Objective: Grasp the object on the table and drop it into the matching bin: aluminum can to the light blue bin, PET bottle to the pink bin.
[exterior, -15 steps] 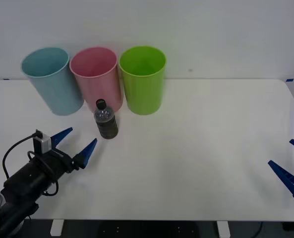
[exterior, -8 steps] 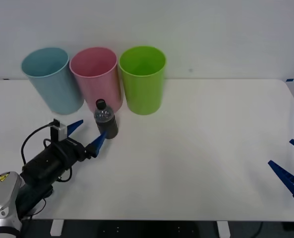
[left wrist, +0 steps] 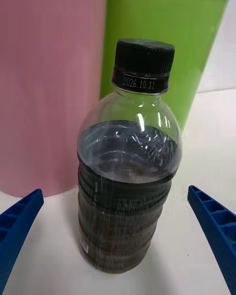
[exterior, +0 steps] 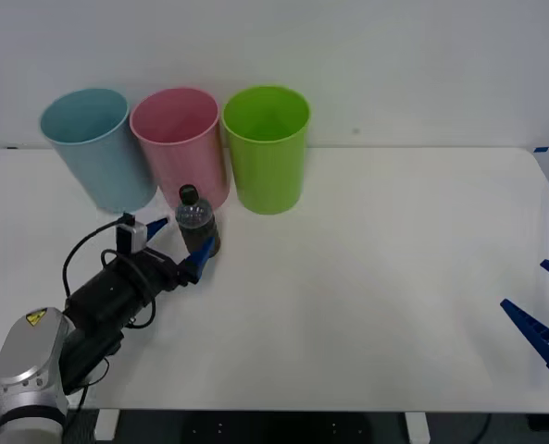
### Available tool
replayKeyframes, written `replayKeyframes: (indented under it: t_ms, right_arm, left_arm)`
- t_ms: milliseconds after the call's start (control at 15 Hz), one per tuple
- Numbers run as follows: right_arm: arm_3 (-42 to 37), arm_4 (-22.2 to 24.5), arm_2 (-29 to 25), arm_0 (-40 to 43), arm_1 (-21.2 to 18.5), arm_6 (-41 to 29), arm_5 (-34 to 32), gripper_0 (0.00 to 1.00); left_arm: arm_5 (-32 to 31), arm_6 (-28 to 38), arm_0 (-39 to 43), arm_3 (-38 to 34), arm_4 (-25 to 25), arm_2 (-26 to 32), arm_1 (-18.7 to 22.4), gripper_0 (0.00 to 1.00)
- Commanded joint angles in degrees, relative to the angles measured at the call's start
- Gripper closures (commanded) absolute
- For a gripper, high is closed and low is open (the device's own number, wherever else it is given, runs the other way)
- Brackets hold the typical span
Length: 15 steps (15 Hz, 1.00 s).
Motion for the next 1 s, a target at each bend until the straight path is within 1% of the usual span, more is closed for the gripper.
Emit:
replayKeyframes:
  t_ms: [67, 200, 333, 733, 800, 867, 933, 1000]
  right_arm:
    - [0.00, 0.00, 0.00, 0.00, 0.00, 0.00, 0.00, 0.00]
    - [0.00, 0.00, 0.00, 0.00, 0.00, 0.00, 0.00, 0.00]
    - [0.00, 0.00, 0.00, 0.00, 0.00, 0.00, 0.00, 0.00]
    - [0.00, 0.00, 0.00, 0.00, 0.00, 0.00, 0.00, 0.00]
    - [0.00, 0.00, 0.00, 0.00, 0.00, 0.00, 0.00, 0.00]
    - [0.00, 0.00, 0.00, 0.00, 0.00, 0.00, 0.00, 0.00]
    - [0.00, 0.00, 0.00, 0.00, 0.00, 0.00, 0.00, 0.00]
    - [0.00, 0.00, 0.00, 0.00, 0.00, 0.00, 0.00, 0.00]
  left_arm:
    - [0.36, -0.94, -3.58, 4.64, -0.07, 0.19, -0.03, 0.00]
    - [1.32, -1.11, -5.60, 6.49, -1.39, 0.19, -0.12, 0.00]
    - [2.03, -1.11, -6.92, 7.81, -1.57, 0.19, -0.12, 0.00]
    - [2.73, -1.11, -7.27, 8.07, -1.65, 0.11, -0.03, 0.00]
    - [2.73, -1.20, -7.27, 8.07, -1.57, 0.11, -0.12, 0.45]
    - [2.73, -1.38, -7.27, 8.07, -1.57, 0.11, -0.03, 0.88]
    - [2.82, -1.29, -7.27, 8.07, -1.65, 0.19, -0.12, 0.99]
    - [2.99, -1.38, -7.27, 8.07, -1.57, 0.19, -0.03, 1.00]
